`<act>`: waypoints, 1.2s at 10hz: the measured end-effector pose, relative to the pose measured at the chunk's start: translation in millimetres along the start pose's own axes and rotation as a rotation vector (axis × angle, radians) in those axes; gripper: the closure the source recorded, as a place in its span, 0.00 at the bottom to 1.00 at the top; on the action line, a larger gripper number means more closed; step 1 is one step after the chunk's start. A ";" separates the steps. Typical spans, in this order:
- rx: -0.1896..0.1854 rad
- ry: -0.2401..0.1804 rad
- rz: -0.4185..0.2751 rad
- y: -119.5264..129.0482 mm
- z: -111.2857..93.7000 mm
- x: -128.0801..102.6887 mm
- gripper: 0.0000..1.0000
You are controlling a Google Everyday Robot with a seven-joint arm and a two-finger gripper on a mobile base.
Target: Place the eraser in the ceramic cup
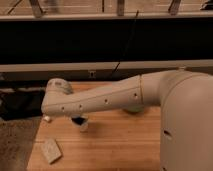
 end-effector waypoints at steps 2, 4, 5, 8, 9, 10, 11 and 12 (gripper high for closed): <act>0.000 0.005 0.001 -0.2 0.5 0.8 1.00; 0.000 0.009 0.002 -0.1 1.0 1.2 1.00; 0.000 0.011 0.003 0.2 1.4 1.5 1.00; 0.000 0.018 0.003 0.0 2.0 2.8 1.00; 0.000 0.020 0.003 -0.3 2.1 3.2 1.00; -0.001 0.022 0.003 -0.5 2.3 3.5 1.00; -0.001 0.024 0.003 -0.5 2.4 3.8 0.97; -0.002 0.026 0.003 -0.6 2.4 4.1 0.95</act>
